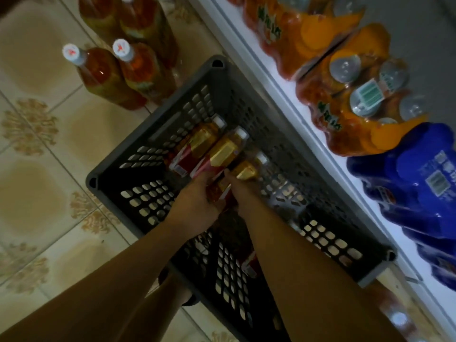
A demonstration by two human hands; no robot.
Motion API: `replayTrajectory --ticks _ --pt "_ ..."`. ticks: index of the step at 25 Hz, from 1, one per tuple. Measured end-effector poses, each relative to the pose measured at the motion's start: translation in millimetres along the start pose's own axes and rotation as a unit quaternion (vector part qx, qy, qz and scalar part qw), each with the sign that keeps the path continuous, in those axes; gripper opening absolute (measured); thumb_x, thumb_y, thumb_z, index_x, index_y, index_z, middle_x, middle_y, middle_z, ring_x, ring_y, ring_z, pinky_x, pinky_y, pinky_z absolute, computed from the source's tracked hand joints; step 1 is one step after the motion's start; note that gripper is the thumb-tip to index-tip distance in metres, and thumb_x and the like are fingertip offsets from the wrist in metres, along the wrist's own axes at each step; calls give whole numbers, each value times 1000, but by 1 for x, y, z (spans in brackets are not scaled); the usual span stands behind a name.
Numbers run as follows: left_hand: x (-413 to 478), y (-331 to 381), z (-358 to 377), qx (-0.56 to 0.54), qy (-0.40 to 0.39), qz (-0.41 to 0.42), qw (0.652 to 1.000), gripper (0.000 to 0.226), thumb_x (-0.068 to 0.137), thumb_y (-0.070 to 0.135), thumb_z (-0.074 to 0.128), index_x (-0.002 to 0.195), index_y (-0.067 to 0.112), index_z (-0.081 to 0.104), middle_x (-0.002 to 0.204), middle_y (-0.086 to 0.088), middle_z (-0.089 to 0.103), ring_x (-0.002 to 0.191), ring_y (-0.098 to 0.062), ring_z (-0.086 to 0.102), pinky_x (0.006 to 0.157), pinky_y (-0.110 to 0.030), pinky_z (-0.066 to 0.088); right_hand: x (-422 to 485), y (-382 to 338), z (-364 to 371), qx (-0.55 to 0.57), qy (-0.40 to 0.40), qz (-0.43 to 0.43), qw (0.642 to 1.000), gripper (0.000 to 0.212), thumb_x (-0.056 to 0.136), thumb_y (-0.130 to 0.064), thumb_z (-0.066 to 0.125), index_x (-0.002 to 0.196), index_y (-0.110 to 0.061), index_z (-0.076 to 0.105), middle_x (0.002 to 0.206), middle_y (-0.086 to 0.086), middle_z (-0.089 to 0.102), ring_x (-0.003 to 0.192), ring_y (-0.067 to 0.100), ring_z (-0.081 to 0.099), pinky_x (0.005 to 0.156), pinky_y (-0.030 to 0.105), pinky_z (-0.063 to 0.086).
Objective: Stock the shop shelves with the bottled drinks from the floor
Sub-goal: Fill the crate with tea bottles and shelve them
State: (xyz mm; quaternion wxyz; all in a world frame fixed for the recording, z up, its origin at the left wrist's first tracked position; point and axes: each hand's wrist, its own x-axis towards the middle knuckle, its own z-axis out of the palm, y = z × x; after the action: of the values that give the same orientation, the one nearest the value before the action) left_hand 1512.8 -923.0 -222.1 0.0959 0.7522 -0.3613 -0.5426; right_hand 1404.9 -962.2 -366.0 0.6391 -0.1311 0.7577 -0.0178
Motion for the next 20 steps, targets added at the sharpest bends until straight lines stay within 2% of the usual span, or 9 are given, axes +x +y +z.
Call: replayTrajectory --ticks 1,4,6,9,10,13,15,18,20 --pt "4 -6 0 -3 -3 1 1000 57 90 14 65 140 26 40 98 13 59 88 -2 57 65 0 40 9 0 5 9 10 -3 1000 112 41 -70 85 134 -15 54 131 4 62 110 29 63 93 46 55" --pt "1 -16 -9 10 -15 5 1000 59 91 18 65 142 27 37 99 18 53 82 2 54 61 -2 40 37 15 4 42 -1 15 999 129 14 -67 88 129 -19 55 126 4 64 105 29 64 89 47 55" --pt "-8 -18 -17 25 -23 -4 999 59 91 22 66 141 27 37 108 15 51 97 -7 54 70 -8 39 15 15 -11 64 -34 33 997 117 25 -58 91 130 -21 54 122 4 66 103 26 64 86 44 56" --pt "-36 -6 -30 33 -42 -25 998 58 89 27 67 140 28 38 115 13 49 109 -10 51 84 -20 38 -70 5 -41 65 -95 24 993 67 70 -37 87 126 -20 53 111 2 68 94 20 65 73 35 52" --pt "-50 4 -34 34 -47 -29 998 58 89 28 68 139 28 39 117 13 50 109 -9 50 86 -20 38 -95 4 -52 56 -108 15 992 61 76 -32 84 127 -21 53 113 2 67 97 20 65 77 38 53" --pt "-110 42 -48 10 -49 -40 998 63 87 26 69 141 27 37 127 6 53 116 -14 53 92 -25 42 -193 -5 -78 47 -140 -15 989 61 79 -26 81 132 -19 53 117 3 69 105 25 67 97 50 52" --pt "-155 71 -59 -19 -44 -44 998 67 85 27 72 142 27 37 129 6 54 114 -12 54 93 -27 45 -258 -16 -94 45 -166 -43 984 58 80 -24 80 131 -17 55 113 5 72 102 25 70 96 49 53" --pt "-225 124 -86 -83 -60 -37 994 75 79 33 78 141 28 36 124 7 58 108 -13 61 91 -31 51 -359 -38 -119 53 -216 -101 970 64 70 -25 82 128 -17 56 113 6 73 102 26 70 94 49 54" --pt "-268 158 -106 -144 -74 -28 986 82 77 32 81 143 29 33 121 8 58 101 -7 63 83 -25 53 -419 -53 -132 55 -241 -129 960 65 66 -24 81 127 -18 57 116 7 72 106 27 69 95 49 54"
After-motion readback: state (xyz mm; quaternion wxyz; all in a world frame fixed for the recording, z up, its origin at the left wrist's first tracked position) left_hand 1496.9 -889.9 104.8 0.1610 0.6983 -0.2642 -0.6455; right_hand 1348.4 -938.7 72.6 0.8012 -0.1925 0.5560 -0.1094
